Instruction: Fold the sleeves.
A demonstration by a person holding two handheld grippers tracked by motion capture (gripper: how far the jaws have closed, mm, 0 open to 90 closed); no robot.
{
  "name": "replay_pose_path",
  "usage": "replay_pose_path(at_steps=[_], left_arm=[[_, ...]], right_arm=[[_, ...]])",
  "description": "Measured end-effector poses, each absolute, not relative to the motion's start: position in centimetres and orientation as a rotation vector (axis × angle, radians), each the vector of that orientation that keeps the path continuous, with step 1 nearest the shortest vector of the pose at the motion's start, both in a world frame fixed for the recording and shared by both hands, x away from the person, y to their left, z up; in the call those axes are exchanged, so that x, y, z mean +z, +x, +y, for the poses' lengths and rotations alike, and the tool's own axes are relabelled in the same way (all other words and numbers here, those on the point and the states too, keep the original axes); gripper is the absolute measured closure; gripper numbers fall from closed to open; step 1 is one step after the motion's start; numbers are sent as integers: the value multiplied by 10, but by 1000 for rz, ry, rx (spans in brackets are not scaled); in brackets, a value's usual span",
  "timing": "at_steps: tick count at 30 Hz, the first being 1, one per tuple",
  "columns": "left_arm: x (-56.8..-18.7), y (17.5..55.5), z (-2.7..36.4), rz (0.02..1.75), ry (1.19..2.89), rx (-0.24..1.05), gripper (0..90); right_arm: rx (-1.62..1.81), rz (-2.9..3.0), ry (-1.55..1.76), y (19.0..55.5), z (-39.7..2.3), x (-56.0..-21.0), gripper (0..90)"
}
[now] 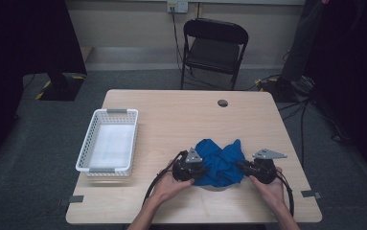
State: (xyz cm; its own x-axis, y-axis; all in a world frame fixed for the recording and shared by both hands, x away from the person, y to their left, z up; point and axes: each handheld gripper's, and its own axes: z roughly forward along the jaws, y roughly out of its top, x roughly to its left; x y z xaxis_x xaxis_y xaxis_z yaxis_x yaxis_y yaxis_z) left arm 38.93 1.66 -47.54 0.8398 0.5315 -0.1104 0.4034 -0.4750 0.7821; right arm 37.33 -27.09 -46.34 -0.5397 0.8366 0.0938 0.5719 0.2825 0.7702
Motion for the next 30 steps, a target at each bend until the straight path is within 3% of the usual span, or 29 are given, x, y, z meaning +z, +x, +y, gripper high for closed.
replay_pose_path(at_steps=[6, 14, 22, 30], left_arm=[[-463, 385, 43, 694, 2074, 163, 844], [-474, 382, 63, 755, 2092, 154, 837], [-487, 385, 59, 784, 2119, 132, 819], [-484, 385, 61, 782, 2126, 131, 770]], right_arm=[[1133, 2206, 1294, 371, -284, -459, 777], [1058, 2229, 1283, 367, -294, -463, 762], [1031, 2269, 1277, 359, -299, -471, 588], [1156, 2257, 1153, 336, -298, -454, 569]])
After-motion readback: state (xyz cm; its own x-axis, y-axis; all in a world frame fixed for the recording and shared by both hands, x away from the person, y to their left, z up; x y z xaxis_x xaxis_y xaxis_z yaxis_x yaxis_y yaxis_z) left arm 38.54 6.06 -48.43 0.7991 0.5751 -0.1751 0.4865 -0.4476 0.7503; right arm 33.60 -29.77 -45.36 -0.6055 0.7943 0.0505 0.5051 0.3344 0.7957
